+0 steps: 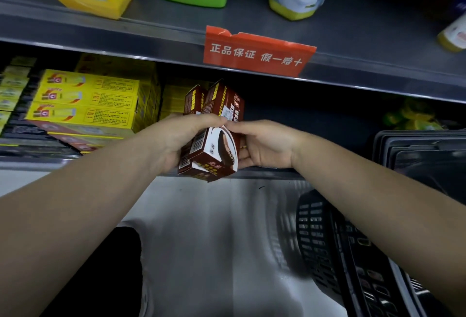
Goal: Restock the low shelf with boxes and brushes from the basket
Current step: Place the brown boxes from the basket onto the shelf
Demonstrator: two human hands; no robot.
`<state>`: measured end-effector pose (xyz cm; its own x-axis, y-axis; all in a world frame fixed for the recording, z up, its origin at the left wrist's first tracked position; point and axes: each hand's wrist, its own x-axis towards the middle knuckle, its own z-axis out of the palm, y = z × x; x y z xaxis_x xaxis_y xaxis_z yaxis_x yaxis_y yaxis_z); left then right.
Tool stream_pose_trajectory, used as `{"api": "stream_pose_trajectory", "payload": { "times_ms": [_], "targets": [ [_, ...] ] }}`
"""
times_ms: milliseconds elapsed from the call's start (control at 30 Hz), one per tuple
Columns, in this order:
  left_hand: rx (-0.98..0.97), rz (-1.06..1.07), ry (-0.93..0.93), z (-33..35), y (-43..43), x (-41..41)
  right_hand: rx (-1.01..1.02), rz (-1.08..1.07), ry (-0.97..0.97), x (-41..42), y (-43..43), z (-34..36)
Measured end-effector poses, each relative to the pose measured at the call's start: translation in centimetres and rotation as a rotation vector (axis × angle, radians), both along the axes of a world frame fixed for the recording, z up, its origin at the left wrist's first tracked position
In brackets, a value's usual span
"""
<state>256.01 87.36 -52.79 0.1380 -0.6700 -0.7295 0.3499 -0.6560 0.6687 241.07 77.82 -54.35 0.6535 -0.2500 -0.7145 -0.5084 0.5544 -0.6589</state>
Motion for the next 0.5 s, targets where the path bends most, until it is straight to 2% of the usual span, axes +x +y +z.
{"api": "stream_pose_trajectory", "payload": {
  "times_ms": [167,233,267,300,367,400,433,500],
  "targets": [
    [0.055,0.178,-0.091,-0.4,0.0,-0.4,0.012,-0.202,-0.022,-0.5,0.0,0.1],
    [0.076,0.183,-0.147,-0.6,0.0,-0.4,-0.023,-0.292,-0.035,-0.4,-0.9,0.4],
    [0.084,0.18,-0.167,-0.7,0.0,-0.3,-0.139,-0.302,0.012,-0.3,-1.5,0.3],
    [0.09,0.179,-0.183,-0.7,-0.1,-0.2,-0.343,-0.25,0.116,-0.3,-2.3,0.0],
    [0.088,0.181,-0.218,-0.6,-0.1,-0.1,-0.86,0.054,0.429,-0.6,-4.3,-0.9],
    [0.081,0.177,-0.243,-0.6,-0.2,0.1,-1.057,0.229,0.554,-0.8,-5.2,-1.4],
    [0.074,0.171,-0.268,-0.6,-0.2,0.1,-1.19,0.371,0.629,-1.0,-5.9,-2.0],
    [0.059,0.16,-0.295,-0.6,-0.3,0.2,-1.299,0.549,0.692,-1.3,-6.9,-3.3]
  ]
}}
